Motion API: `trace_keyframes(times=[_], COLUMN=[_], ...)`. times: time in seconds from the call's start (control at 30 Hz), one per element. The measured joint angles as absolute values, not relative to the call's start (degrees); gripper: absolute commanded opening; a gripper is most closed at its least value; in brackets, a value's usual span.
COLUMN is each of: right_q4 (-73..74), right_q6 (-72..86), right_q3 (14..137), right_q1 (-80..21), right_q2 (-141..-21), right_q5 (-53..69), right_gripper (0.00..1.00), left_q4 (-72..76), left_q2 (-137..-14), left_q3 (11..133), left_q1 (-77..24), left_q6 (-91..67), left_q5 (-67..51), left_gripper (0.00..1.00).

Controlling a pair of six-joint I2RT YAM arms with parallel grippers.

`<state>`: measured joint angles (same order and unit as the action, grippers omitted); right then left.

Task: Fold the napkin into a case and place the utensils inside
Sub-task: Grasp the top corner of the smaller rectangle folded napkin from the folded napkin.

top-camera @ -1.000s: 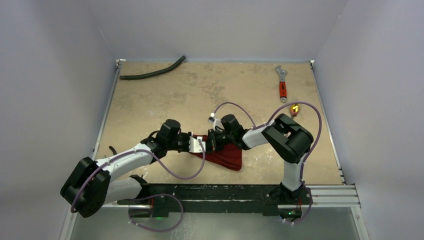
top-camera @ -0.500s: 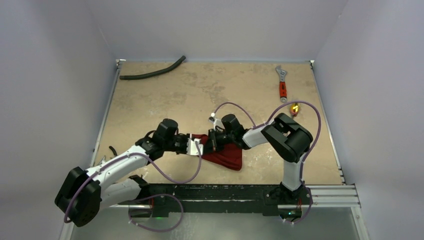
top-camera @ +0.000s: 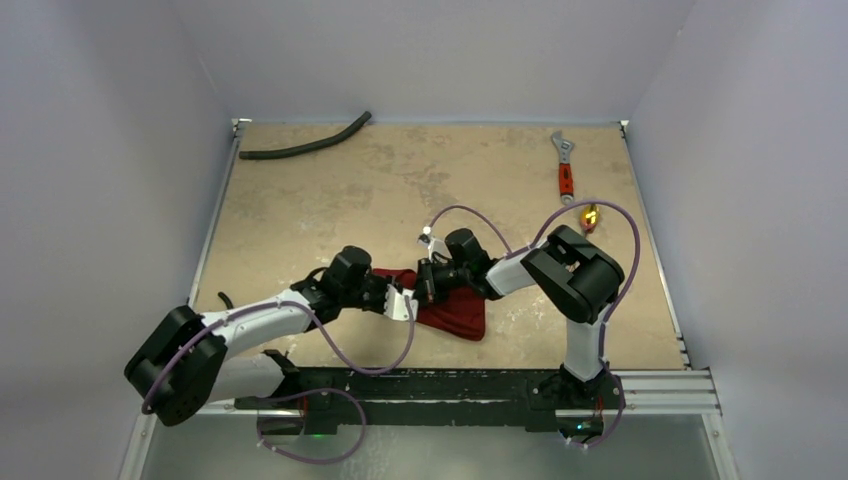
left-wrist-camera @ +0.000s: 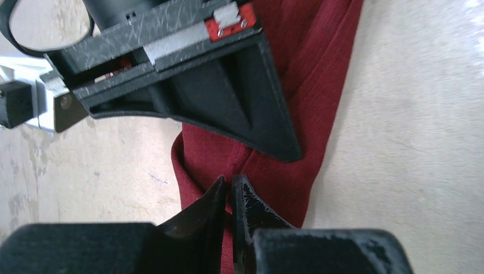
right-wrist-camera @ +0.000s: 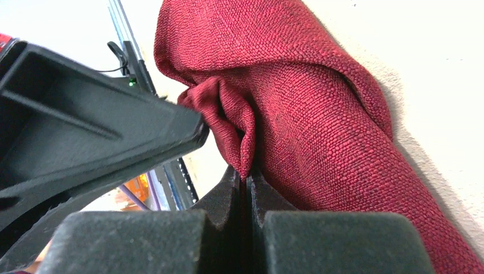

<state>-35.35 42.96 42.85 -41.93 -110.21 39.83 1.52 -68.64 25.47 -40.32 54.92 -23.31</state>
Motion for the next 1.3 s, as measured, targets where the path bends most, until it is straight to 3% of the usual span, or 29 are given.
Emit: trace_keyframes(times=[0.4,0.83,1.3], right_q4=[-34.68,-31.51,-29.82], right_q6=[40.73,39.31,39.33], right_q3=[42.63,42.39,42.28], right_q1=[-41.93,-41.93,-41.93], right_q2=[-109.49,-107.61,-102.72], right_q5=[41.54,42.06,41.1], right_gripper=[0.03,0.2,0.24], left_q4=[6.42,8.19,8.14], left_q2=[-71.59,-71.68,-70.89], left_q3=[23.05,20.69,20.69], left_q1=[-40.75,-41.8,-41.8], left_q6=[58.41,61.3,59.83], left_q5=[-20.71,-20.69,-20.58], left_gripper=[0.07,0.08,0.05])
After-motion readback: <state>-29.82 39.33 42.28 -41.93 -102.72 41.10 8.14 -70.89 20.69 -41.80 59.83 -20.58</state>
